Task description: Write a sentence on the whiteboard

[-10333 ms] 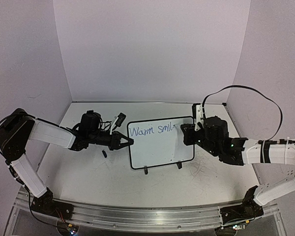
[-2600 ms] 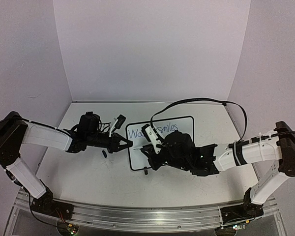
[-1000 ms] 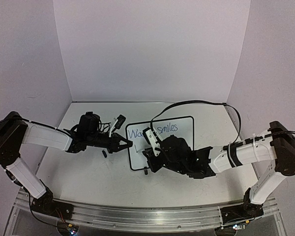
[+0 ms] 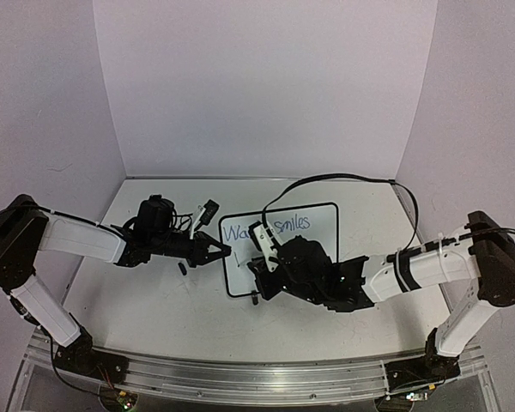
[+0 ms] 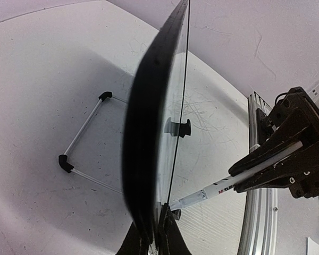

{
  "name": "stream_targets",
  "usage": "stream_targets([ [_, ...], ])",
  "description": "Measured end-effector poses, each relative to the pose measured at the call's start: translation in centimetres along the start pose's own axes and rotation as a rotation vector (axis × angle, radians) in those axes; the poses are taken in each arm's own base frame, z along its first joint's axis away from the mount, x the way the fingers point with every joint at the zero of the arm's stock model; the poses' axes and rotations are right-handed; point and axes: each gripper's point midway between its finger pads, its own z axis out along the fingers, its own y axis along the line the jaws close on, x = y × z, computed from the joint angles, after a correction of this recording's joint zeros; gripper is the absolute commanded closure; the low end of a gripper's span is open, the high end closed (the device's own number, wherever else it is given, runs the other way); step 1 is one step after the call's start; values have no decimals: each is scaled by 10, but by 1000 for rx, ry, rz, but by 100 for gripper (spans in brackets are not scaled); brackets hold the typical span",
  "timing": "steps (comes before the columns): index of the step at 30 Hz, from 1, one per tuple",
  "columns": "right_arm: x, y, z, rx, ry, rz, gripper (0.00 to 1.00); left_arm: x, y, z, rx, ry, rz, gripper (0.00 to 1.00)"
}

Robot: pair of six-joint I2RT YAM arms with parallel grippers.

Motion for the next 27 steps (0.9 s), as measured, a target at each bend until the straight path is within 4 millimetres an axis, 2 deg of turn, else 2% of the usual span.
stream_targets([
  [20, -9, -5, 1, 11, -31, 24, 100, 1, 2, -1, -5, 3, -5, 100],
  [27, -19, -10, -3, 37, -65, 49, 100, 1, 2, -1, -4, 3, -6, 100],
])
